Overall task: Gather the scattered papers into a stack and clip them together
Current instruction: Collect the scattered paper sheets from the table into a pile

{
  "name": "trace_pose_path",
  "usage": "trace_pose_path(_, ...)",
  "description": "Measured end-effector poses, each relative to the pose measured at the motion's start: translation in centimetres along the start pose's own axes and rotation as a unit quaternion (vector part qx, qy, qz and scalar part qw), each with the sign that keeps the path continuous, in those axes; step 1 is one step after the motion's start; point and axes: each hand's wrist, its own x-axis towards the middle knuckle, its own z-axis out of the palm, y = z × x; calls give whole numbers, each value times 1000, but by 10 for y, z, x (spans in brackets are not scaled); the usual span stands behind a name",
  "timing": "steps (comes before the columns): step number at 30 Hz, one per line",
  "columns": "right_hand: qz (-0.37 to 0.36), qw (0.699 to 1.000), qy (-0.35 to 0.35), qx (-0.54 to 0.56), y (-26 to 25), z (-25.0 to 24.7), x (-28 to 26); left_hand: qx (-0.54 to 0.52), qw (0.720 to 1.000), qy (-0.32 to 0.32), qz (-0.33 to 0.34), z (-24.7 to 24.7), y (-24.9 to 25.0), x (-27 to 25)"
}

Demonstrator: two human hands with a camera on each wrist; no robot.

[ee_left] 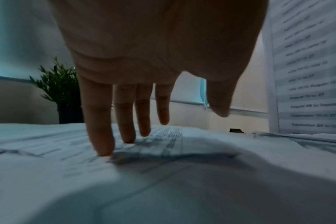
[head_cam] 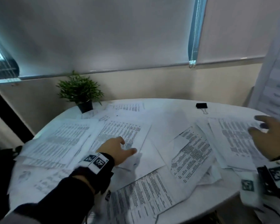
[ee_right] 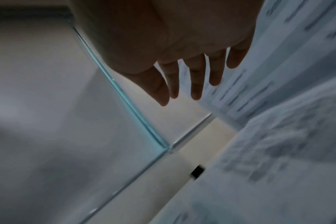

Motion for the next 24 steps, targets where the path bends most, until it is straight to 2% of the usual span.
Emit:
trace_pose_path(3,-73,991,-88,67,-54,18,-69,59,998,-33,-20,14,11,7)
trace_pose_path(5,-96,978,-167,77,-68,36,-96,108,994,-24,-14,17,17,6)
trace_pose_path(7,-129,960,-218,118,-78,49,-112,122,993,-1,-2,16,21,4)
trace_pose_path(10,-117,937,-260,203,-92,61,-132,112,993,29,16,8,30,-5)
trace_pose_path(12,-58,907,-281,307,-107,63,-144,69,995,58,47,0,40,-20)
trace_pose_path(15,30,830,-296,473,-122,67,-153,32,977,115,175,-5,60,-53)
trace_pose_path(16,31,827,-286,483,-123,69,-154,21,967,110,228,-5,66,-64)
trace_pose_path(17,18,839,-270,472,-123,70,-154,7,957,90,276,-5,70,-73)
trace_pose_path(18,12,867,-237,439,-117,74,-149,-14,948,62,311,-5,71,-80)
trace_pose_path(20,-13,929,-168,328,-102,82,-136,-76,946,13,315,-8,61,-80)
trace_pose_path(22,-28,956,-138,257,-82,93,-124,-122,962,21,245,-17,33,-64)
trace_pose_path(24,-83,965,-157,192,-62,106,-114,-86,985,85,122,-27,-8,-33)
